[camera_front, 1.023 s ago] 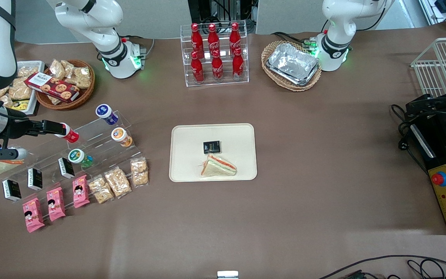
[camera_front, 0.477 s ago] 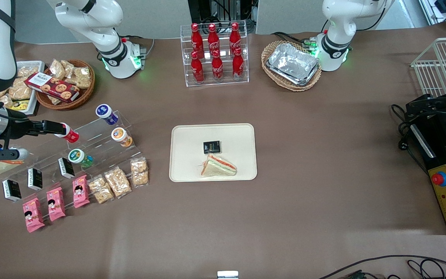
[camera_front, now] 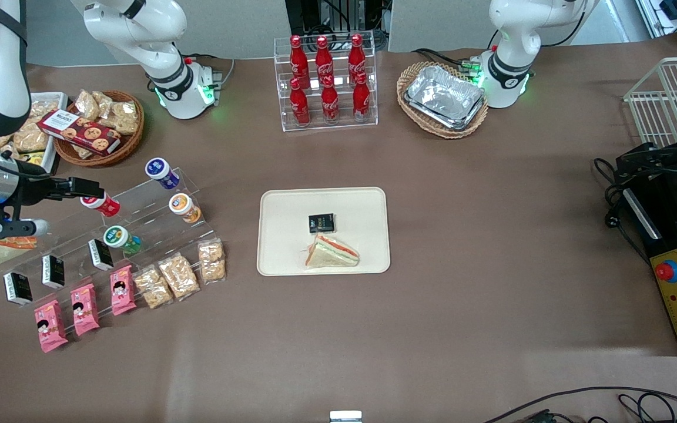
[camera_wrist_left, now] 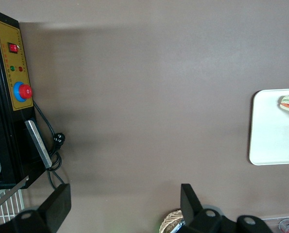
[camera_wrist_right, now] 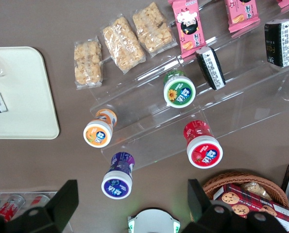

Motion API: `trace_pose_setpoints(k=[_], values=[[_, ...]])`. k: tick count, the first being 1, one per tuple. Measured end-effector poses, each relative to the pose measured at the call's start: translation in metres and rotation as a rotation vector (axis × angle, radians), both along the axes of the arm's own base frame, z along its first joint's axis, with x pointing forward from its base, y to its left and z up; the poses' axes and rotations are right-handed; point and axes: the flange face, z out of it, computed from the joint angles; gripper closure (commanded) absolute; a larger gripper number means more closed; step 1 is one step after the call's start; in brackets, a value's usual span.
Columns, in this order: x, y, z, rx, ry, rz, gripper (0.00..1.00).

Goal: Place green gum on tray
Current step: 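Move the right gripper over the rack toward the green gum canister, then lower the right gripper around the green gum canister on the rack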

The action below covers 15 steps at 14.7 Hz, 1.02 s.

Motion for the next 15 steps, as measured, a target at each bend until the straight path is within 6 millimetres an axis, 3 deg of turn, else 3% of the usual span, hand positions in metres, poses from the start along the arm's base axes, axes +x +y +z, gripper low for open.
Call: trace_pose_setpoints(k=[7, 15], values=[[-0.019, 0.001, -0.003, 0.001, -0.023, -0.001, 0.0], [-0.083, 0.022, -0.009, -0.002, -0.105, 0.026, 0.0]])
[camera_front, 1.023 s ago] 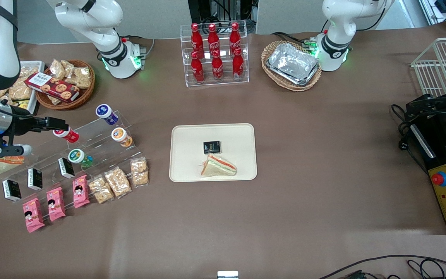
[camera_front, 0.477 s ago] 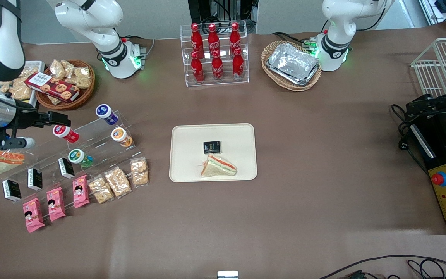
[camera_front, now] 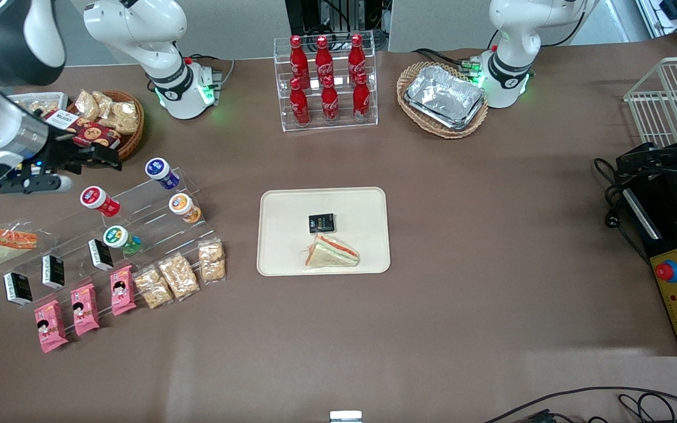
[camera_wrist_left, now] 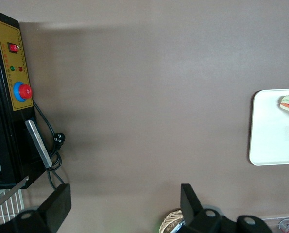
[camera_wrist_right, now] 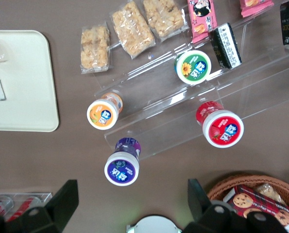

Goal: Place green gum on tray
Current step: 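Lower the right gripper around the green gum canister on the rack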

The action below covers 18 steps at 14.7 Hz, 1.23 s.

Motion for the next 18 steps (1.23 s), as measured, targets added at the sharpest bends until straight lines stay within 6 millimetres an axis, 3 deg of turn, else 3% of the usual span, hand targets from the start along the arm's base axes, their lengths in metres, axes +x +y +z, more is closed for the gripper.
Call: trace_pose_setpoints(k=[2, 5, 10, 14, 18], values=[[-0.01, 0.0, -0.009, -0.026, -0.038, 0.008, 0.0], [0.0, -0.019, -0.032, -0.044, -0.084, 0.047, 0.0], [0.035, -0.083, -0.098, -0.028, -0.127, 0.154, 0.0], [0.056, -0.083, -0.136, -0.033, -0.097, 0.17, 0.0], [0.067, -0.072, -0.155, -0.035, -0.094, 0.189, 0.0]])
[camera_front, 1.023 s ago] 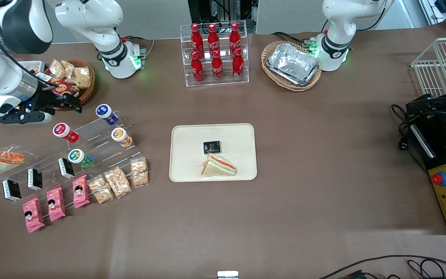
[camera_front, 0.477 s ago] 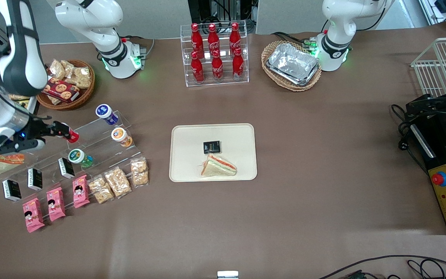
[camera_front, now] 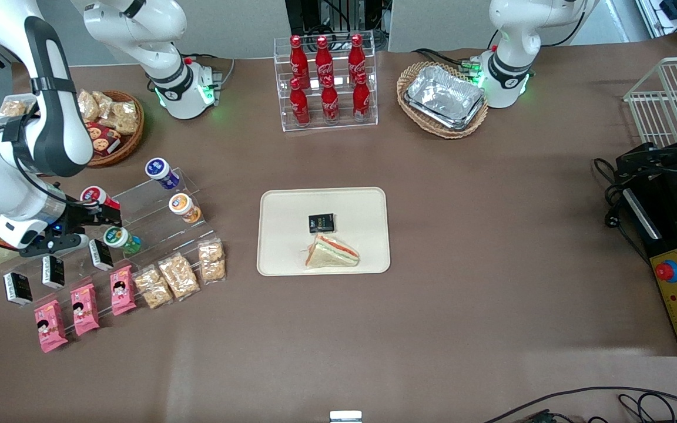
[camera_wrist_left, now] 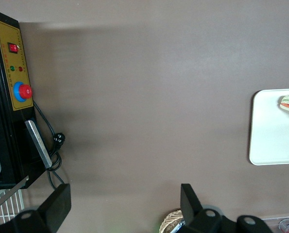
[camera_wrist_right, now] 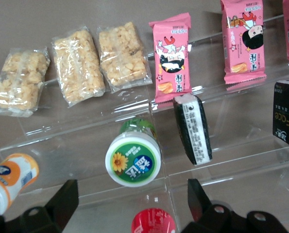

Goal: Place green gum on tray
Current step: 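Lower the right gripper around the green gum canister on the rack, then close the right gripper on the green canister and lift it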

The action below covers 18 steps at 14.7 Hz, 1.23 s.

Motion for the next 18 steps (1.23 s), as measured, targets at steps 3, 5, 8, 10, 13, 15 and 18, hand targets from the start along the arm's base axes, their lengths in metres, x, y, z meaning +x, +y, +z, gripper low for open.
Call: trace_pose_setpoints(k=[3, 5, 8, 10, 13, 15, 18], values=[[0.003, 0.001, -0.011, -0.003, 0.001, 0.002, 0.0], [0.006, 0.0, -0.021, -0.005, 0.005, 0.002, 0.01], [0.008, 0.0, -0.033, -0.008, 0.013, 0.002, 0.09], [0.008, 0.0, -0.038, -0.008, 0.019, 0.002, 0.18], [0.009, 0.0, -0.042, -0.008, 0.024, 0.001, 0.27], [0.009, 0.0, -0.044, -0.004, 0.027, -0.002, 0.31], [0.009, 0.0, -0.046, -0.004, 0.029, -0.002, 0.48]])
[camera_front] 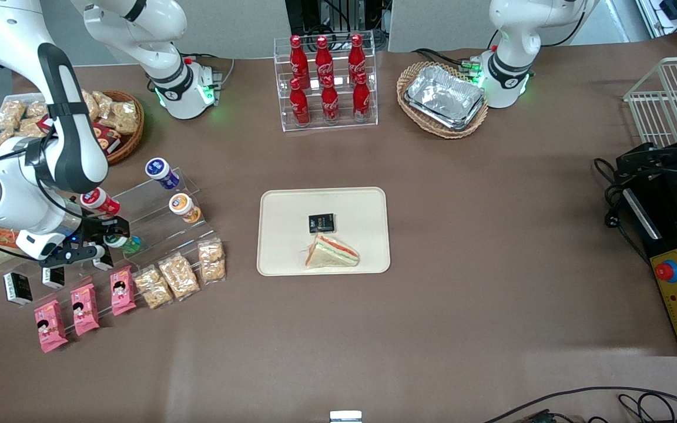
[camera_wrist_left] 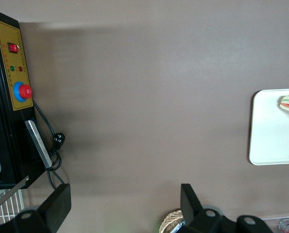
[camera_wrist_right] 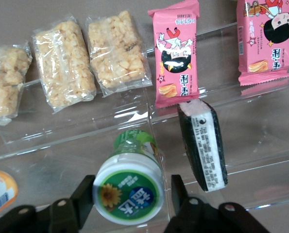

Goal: Place green gum on tray
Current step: 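Close the right gripper on the green canister and lift it, then carry the green canister with the right gripper over the cream tray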

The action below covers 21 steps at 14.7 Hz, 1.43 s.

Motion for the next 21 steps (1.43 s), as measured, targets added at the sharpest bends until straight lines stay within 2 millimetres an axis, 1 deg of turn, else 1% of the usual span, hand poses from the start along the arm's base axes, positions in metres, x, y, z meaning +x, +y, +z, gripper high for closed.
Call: trace_pose_setpoints(k=[5, 7, 8, 9, 10, 12, 14, 16, 18, 19, 20, 21], values=[[0.001, 0.0, 0.002, 0.001, -0.004, 0.0, 0.56], [0.005, 0.0, 0.011, 0.002, 0.001, 0.002, 0.56], [0.008, -0.001, 0.022, 0.006, 0.023, 0.003, 0.56], [0.011, -0.001, 0.038, 0.011, 0.049, 0.004, 0.56], [0.015, -0.001, 0.059, 0.016, 0.072, 0.006, 0.56], [0.022, 0.0, 0.105, 0.023, 0.098, 0.01, 0.55], [0.026, 0.003, 0.151, 0.027, 0.111, 0.017, 0.55], [0.026, 0.01, 0.189, 0.028, 0.119, 0.022, 0.55], [0.024, 0.025, 0.21, 0.024, 0.14, 0.001, 0.55], [0.024, 0.038, 0.215, 0.025, 0.142, -0.02, 0.55], [0.025, 0.058, 0.217, 0.03, 0.145, -0.043, 0.55], [0.025, 0.083, 0.215, 0.036, 0.15, -0.067, 0.55]])
